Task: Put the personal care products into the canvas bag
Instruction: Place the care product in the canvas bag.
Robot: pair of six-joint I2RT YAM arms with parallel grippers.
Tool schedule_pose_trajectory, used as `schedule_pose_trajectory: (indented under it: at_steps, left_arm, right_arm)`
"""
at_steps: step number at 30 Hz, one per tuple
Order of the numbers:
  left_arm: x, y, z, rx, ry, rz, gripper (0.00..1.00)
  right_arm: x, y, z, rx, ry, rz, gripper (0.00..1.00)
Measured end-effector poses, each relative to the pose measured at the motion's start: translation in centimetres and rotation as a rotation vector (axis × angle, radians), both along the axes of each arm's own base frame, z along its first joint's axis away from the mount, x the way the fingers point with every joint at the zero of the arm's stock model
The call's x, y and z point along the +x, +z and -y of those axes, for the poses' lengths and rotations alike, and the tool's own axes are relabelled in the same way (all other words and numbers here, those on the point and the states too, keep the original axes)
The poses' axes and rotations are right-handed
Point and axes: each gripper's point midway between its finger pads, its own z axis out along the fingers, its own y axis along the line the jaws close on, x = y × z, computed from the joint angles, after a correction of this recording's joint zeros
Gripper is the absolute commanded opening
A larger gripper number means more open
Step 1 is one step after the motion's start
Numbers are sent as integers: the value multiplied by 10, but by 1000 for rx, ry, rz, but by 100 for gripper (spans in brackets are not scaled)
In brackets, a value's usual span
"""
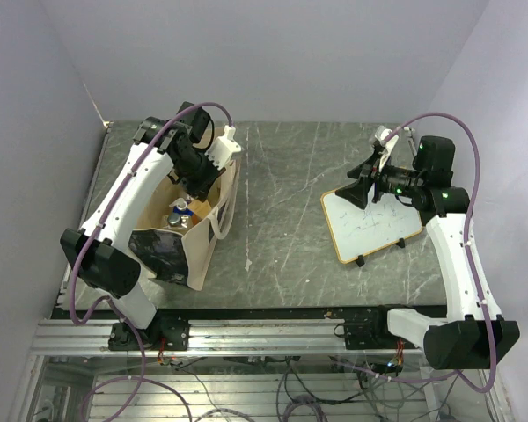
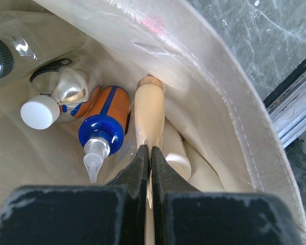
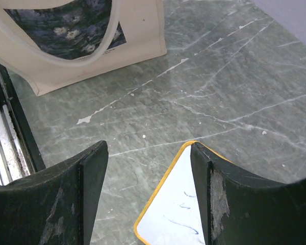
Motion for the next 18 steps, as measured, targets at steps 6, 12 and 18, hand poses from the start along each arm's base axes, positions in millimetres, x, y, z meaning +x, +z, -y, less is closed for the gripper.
schedule_pose_trajectory:
  at_steps: [6,12,18]
  left_arm:
    - [7,0,-2,11,64,18,7]
    - [17,2,-2,-17,136,34,7]
    - [19,-1,-5,-58,192,20,7]
  right_arm:
    - [-3,4,-12,45,48,9,61]
    - [-12,11,-68,71,223,16,60]
    - [-1,-1,-121,108,302,-29,60]
